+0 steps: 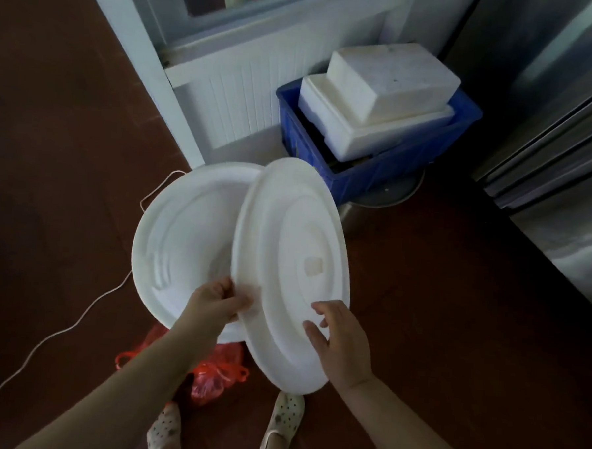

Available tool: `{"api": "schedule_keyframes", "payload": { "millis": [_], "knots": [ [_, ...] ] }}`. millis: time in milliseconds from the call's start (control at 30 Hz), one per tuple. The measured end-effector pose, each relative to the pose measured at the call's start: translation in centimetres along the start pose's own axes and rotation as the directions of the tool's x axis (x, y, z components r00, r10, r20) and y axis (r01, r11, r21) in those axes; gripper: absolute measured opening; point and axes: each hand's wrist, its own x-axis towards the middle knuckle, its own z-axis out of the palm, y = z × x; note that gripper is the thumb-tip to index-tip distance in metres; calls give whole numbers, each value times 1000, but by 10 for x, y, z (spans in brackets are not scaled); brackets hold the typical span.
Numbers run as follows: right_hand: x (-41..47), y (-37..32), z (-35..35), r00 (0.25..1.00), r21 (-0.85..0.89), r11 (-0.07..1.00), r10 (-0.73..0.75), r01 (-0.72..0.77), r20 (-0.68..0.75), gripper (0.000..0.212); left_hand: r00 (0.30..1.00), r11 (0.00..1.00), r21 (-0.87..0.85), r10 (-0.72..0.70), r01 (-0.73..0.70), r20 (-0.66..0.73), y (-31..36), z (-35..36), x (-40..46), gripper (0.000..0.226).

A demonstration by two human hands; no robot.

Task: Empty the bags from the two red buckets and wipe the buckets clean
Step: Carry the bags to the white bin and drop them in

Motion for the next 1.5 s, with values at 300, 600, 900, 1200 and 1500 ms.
{"api": "schedule_keyframes", "payload": {
  "millis": [300, 600, 900, 1200, 1500],
  "knots": [
    [-5, 89, 47, 938, 161, 927, 324, -340, 120, 34, 996, 740, 673, 60, 0, -66, -120, 100, 60, 24],
    [12, 182, 156, 718, 338, 635, 578, -694, 387, 42, 989, 741, 661, -25, 118, -148, -233, 144, 133, 28],
    [16, 219, 192, 685, 426, 536, 576, -729, 447, 30, 971, 889, 440, -20, 126, -236, -281, 133, 153, 28],
    [-4, 211, 196, 684, 407, 549, 587, -730, 433, 23, 889, 910, 323, -93, 258, -448, -299, 112, 144, 38],
    [-9, 177, 197, 730, 256, 697, 558, -670, 395, 20, 934, 928, 305, -105, 215, -341, -293, 90, 137, 40]
  ]
}}
